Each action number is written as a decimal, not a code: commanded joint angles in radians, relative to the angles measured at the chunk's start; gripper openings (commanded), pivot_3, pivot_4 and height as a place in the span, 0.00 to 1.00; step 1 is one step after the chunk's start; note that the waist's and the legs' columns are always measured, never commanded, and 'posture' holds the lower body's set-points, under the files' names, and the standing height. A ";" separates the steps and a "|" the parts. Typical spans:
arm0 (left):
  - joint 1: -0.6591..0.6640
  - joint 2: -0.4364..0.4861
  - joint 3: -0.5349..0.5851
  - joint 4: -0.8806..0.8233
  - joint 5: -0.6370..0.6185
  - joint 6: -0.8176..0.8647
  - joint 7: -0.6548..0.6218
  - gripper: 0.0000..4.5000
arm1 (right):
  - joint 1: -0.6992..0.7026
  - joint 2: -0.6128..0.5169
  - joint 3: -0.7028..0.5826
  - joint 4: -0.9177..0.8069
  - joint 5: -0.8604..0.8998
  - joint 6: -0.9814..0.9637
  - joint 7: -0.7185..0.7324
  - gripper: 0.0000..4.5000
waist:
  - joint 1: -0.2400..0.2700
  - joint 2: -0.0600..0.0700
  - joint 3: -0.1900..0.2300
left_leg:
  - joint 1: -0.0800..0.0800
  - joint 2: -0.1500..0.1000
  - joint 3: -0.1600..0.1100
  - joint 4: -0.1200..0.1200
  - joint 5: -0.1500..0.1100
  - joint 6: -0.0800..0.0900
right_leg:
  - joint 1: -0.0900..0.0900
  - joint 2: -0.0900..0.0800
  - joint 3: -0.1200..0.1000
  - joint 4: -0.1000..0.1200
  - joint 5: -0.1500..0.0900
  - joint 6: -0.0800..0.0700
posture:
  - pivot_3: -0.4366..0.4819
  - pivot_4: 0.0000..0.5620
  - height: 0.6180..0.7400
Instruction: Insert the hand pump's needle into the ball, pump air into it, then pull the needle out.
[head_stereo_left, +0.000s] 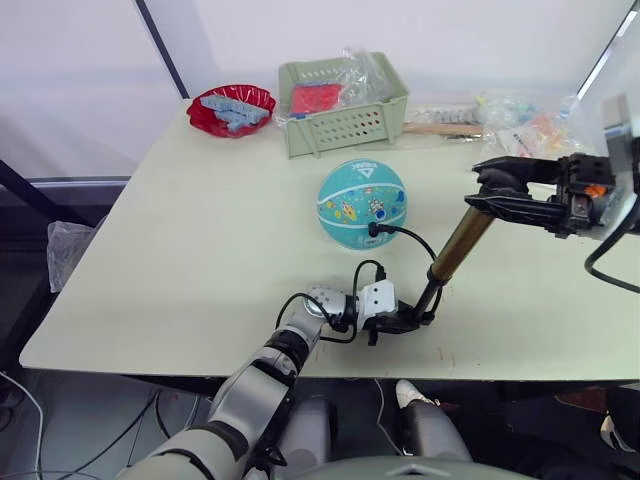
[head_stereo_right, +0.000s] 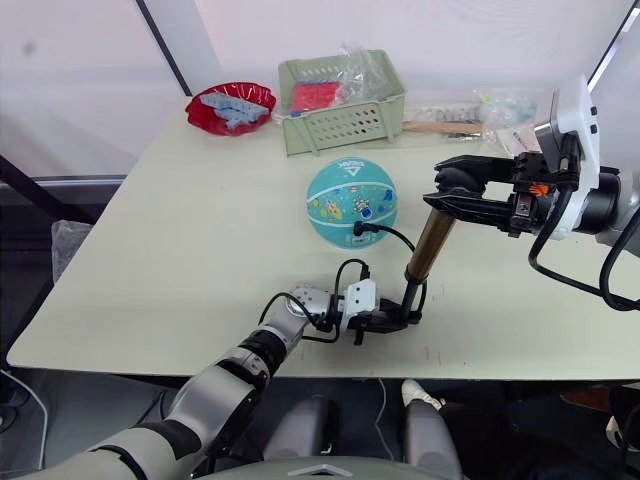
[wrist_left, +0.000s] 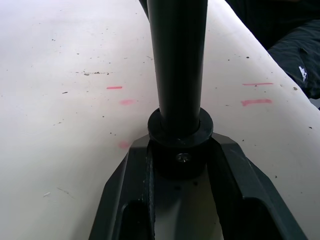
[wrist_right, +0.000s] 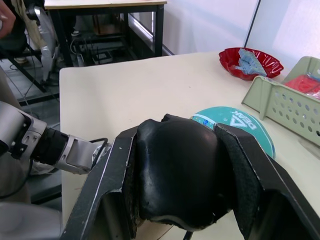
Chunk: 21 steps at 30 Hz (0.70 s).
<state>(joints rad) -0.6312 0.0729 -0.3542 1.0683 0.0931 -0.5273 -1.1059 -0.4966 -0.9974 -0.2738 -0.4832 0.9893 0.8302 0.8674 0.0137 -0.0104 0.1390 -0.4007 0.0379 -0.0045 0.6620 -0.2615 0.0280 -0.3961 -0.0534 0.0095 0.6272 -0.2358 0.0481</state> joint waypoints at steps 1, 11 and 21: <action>0.052 0.036 -0.027 0.090 0.064 0.043 0.013 0.23 | 0.082 0.012 0.044 -0.051 -0.088 -0.065 0.016 0.43 | 0.000 -0.001 -0.001 | 0.001 0.000 0.000 0.000 0.000 0.000 | 0.000 0.001 0.000 0.000 0.000 0.000 | 0.48 0.27 0.97; 0.049 0.038 -0.024 0.090 0.064 0.045 0.016 0.23 | 0.310 0.150 0.283 -0.021 -0.376 -0.291 0.004 0.43 | -0.003 -0.006 -0.010 | 0.003 0.000 0.000 -0.001 0.000 0.000 | 0.001 0.003 0.000 0.000 0.000 0.000 | 0.48 0.27 0.97; 0.053 0.036 -0.024 0.086 0.066 0.043 0.013 0.23 | 0.426 0.279 0.439 0.040 -0.632 -0.497 -0.049 0.43 | -0.007 -0.008 -0.021 | 0.006 0.001 0.001 -0.002 0.000 0.000 | 0.001 0.005 0.001 0.000 -0.001 0.001 | 0.48 0.27 0.97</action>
<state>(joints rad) -0.6236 0.0863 -0.3520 1.0806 0.1068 -0.5268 -1.0923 -0.0995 -0.7127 0.1189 -0.4779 0.3930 0.3065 0.8098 0.0068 -0.0186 0.1178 -0.3950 0.0387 -0.0033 0.6602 -0.2615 0.0280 -0.3945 -0.0490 0.0108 0.6273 -0.2367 0.0489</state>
